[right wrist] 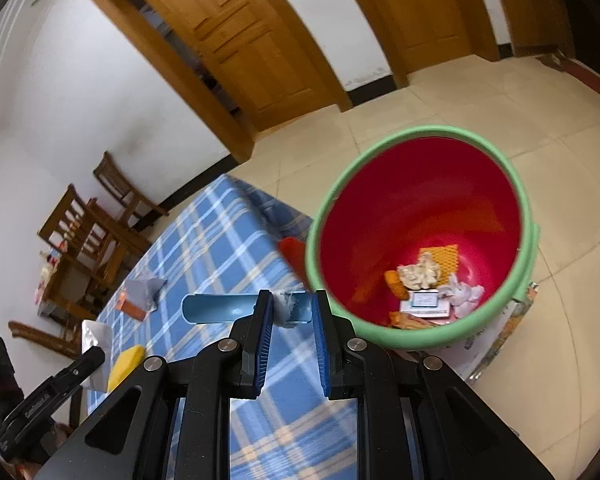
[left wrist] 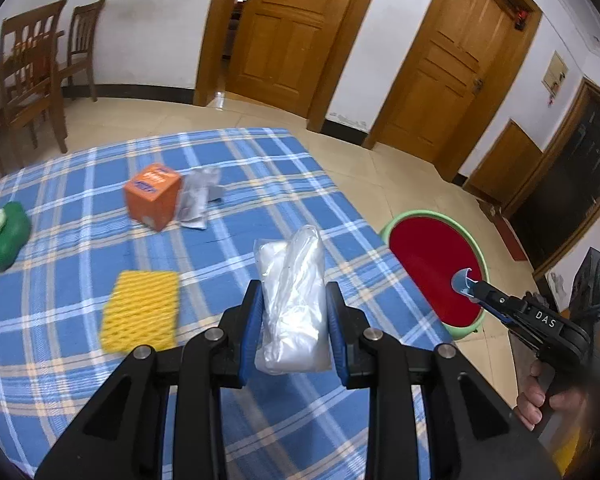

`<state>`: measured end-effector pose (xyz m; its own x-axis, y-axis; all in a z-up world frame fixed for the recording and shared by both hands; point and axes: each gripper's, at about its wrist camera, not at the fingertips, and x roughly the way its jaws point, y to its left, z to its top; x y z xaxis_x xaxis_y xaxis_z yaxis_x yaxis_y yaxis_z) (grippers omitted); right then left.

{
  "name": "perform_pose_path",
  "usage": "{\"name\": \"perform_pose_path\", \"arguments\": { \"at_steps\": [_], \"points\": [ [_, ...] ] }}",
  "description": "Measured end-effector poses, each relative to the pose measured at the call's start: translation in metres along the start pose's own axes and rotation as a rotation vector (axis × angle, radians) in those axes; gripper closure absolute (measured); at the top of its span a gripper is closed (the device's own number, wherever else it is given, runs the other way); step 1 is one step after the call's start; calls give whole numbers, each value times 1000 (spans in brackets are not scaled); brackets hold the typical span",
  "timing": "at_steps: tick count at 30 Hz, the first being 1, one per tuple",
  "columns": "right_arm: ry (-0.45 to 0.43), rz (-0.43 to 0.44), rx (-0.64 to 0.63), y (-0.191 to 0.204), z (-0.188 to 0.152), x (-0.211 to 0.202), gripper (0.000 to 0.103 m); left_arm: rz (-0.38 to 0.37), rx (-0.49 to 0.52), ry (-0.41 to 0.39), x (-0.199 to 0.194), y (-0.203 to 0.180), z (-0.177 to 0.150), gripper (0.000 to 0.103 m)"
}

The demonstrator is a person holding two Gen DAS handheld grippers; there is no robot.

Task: Collect trash
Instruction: 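Carry the plastic bag and blue plastic piece over the red bucket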

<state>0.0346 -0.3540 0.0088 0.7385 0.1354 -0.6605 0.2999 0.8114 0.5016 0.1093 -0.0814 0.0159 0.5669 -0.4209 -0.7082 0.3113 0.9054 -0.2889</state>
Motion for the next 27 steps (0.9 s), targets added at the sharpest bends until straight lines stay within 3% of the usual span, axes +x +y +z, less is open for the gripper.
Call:
{"name": "perform_pose_path", "arguments": {
  "at_steps": [18,27],
  "points": [
    [-63,-138,118,-80,17,-9,82,-64,149,73,53,-85,15,72],
    [-68,-180,129,-101,20,-6,81,-85,204,126,84,-117,14,72]
  ]
}}
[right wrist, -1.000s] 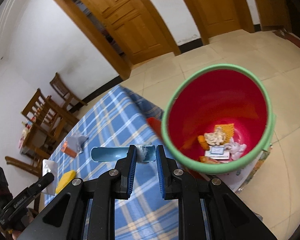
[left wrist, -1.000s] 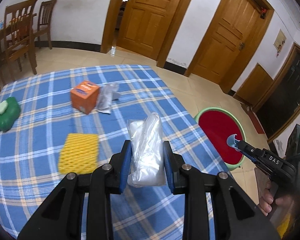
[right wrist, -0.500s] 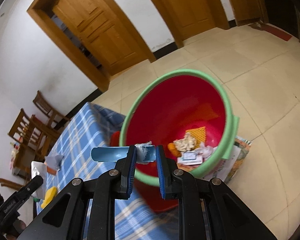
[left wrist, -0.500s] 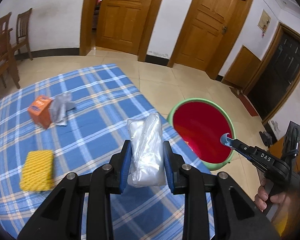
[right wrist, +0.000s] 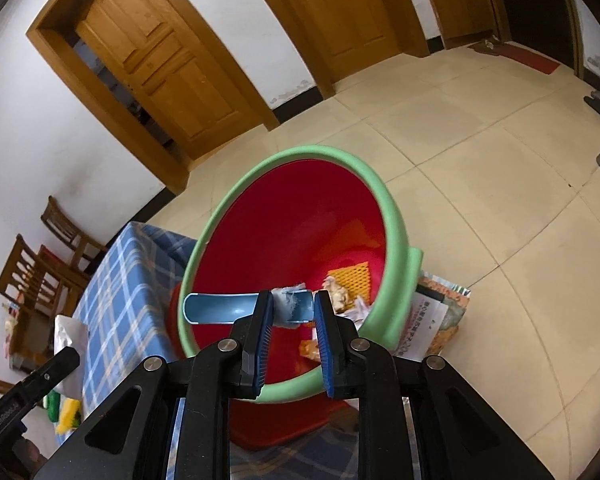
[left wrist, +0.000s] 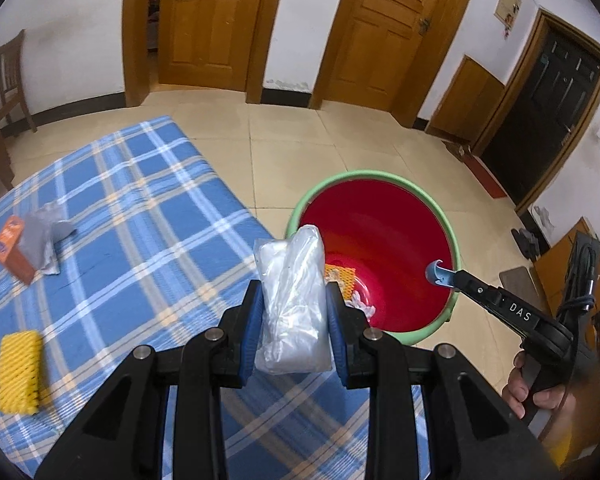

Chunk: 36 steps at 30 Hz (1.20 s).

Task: Collect trash
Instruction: 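Carry the plastic bag and blue plastic piece over the red bucket, then open both tools to drop the plastic bag and blue piece into the bucket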

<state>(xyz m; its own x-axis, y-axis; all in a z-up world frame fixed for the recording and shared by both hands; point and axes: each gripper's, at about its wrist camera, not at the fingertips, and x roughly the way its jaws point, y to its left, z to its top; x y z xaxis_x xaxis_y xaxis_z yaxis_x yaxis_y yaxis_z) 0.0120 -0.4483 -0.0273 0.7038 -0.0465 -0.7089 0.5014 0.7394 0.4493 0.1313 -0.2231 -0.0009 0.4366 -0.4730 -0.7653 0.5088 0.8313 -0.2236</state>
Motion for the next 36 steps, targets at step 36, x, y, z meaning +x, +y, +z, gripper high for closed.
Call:
{"name": "perform_pose_path", "arguments": {
  "at_steps": [36],
  "points": [
    [-41,-14,-16,-12,9,-9,77,-54,81,59,52,-48,19,52]
  ]
}}
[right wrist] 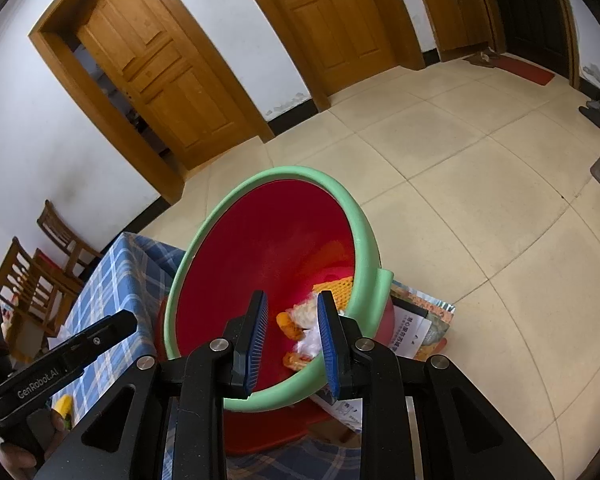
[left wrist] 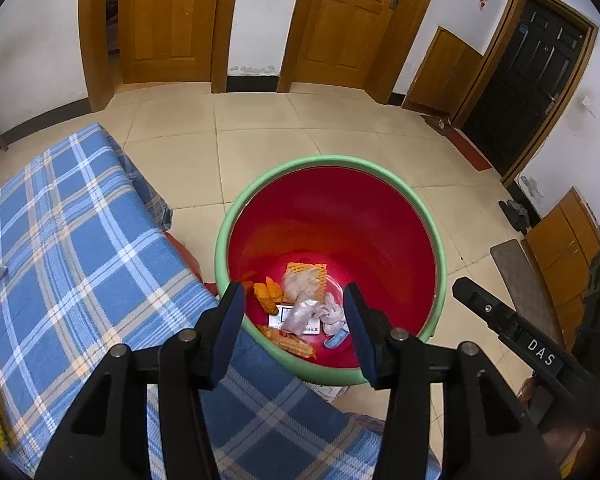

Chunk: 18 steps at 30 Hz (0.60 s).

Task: Collect trash
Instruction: 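Open both tools to drop the plastic bag and blue piece into the bucket, then move both tools back over the table toward the yellow foam net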

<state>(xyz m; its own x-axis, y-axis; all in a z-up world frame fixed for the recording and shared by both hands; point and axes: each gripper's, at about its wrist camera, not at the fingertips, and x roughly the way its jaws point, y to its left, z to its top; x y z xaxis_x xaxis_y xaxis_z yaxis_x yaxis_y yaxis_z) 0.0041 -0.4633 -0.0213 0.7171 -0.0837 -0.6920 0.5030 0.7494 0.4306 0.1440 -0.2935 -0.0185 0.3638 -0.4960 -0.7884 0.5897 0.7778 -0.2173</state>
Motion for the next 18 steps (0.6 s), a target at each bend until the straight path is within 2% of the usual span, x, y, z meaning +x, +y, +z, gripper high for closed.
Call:
{"name": "perform_pose_path", "arguments": {
  "at_steps": [5,8,10,12,18],
  "points": [
    [-4,3,-7,3,0,-5,76,17,-21,-6,-7,4,-3,43],
    [-9,6,-11,6,-1,-9,74,27,-41,-15,-15,11,-8,42],
    [-9,10,-18,10,-2,-11,69,38,-60,-19,-21,17,-11,42],
    [-9,18,-25,15,-4,-13,60,47,-75,-25,-26,22,-15,40],
    [-4,44,-61,31,-9,-19,54,85,-143,-46,-46,47,-28,39]
  ]
}}
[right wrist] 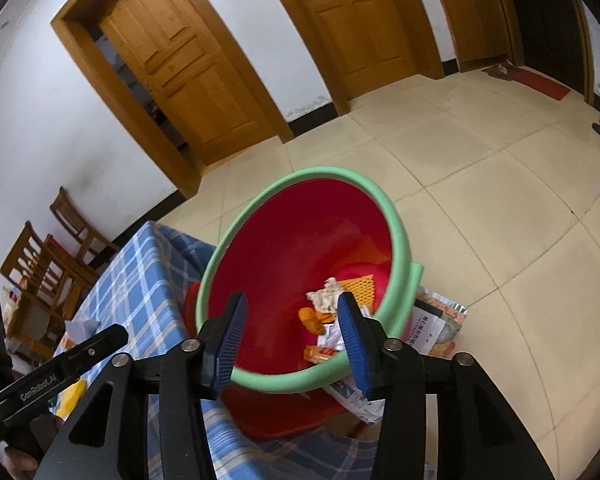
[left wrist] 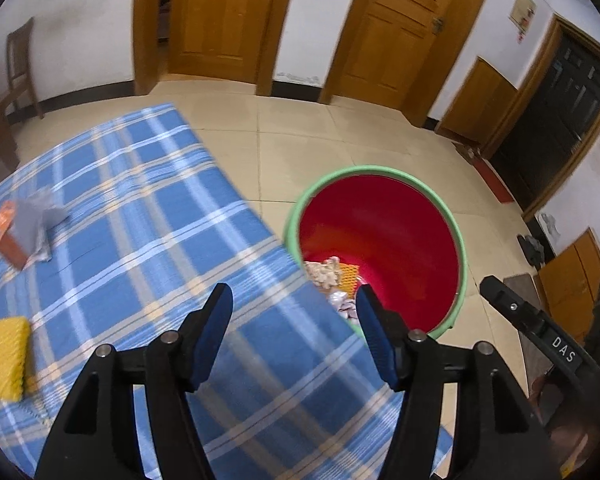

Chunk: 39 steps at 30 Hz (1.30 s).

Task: Collect trash
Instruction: 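Move both tools back over the table toward the yellow foam net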

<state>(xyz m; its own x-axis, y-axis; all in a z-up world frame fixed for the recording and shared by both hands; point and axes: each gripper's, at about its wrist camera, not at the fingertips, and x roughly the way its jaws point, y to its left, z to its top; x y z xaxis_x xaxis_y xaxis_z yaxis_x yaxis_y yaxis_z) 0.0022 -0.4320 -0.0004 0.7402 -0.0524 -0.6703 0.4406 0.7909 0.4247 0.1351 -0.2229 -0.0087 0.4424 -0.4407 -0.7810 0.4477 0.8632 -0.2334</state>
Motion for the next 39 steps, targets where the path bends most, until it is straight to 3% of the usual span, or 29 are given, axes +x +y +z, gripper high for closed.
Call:
{"name": "perform_pose_path", "arguments": {
  "at_steps": [22,39],
  "points": [
    [54,92,-87,51,-23,-9,47,242,-183,-67,-63,114,-34,39],
    [83,98,-126,71,-32,-6,47,397,-318,-63,-76,195,-61,34]
  ]
}}
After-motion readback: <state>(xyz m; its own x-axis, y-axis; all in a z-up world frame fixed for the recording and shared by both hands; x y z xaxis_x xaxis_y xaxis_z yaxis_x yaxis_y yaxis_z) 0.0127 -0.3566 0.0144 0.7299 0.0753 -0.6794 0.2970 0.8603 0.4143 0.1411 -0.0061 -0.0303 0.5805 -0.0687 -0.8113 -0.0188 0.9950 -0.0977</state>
